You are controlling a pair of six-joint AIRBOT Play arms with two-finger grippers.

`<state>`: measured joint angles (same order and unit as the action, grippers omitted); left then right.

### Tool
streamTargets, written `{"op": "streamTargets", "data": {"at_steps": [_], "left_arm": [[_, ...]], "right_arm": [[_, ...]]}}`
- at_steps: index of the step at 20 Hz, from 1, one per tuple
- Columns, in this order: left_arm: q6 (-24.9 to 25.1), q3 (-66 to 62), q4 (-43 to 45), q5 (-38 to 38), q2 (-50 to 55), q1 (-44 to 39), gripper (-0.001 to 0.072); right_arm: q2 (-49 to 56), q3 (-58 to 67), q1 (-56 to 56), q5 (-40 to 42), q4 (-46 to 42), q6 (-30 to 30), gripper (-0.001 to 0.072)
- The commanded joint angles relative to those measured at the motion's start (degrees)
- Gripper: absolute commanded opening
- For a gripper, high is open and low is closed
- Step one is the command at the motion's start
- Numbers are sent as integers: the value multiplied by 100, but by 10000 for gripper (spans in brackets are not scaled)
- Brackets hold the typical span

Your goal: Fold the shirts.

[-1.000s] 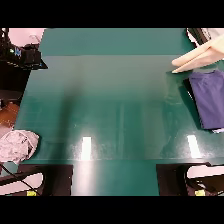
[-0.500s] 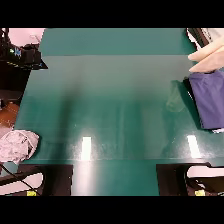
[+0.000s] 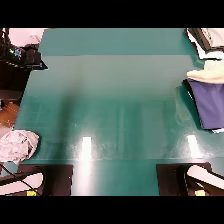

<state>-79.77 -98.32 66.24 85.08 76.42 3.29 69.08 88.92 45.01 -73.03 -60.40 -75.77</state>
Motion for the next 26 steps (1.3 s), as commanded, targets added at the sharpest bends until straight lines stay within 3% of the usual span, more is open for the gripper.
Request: {"op": "streamTargets", "data": {"at_steps": [1,2,3,4,5,8,10,13,16,21,22,24,26], "left_arm": [[109,0,0,7,0,2,25],[214,0,0,9,0,2,25],[232,0,2,11,0,2,25],[247,0,0,13,0,2,25],[315,0,-2,28,0,2,25],[372,0,0,74,0,2,26],[372,0,-4,72,0,2,25],[372,0,-24,61,0,2,25],[367,0,-35,-101,0,2,26],[348,0,-72,-195,-2,2,26],[345,0,-72,-205,-2,2,26],[343,0,-72,-214,-2,2,25],[343,0,-72,-214,-2,2,26]], "right_arm": [[-629,-994,431,-516,-695,-297,23],[-802,-1296,568,-629,-896,-350,38],[-957,-1569,697,-706,-1054,-398,177],[-1117,-1858,855,-737,-1191,-450,370],[-1250,-2098,999,-800,-1281,-492,480],[-1622,-2706,1526,-938,-1528,-507,495],[-1818,-2933,1818,-968,-1283,-708,477],[-2109,-3187,1495,-918,0,-715,436],[-2393,-3440,66,-929,763,-713,436],[-2415,-3451,-2553,-848,804,-1187,426],[-2345,-3451,-2986,-793,791,-1193,394],[-2170,-3449,-3665,-678,793,-1189,110],[-2000,-3449,-4197,-492,796,-1187,18]]}}
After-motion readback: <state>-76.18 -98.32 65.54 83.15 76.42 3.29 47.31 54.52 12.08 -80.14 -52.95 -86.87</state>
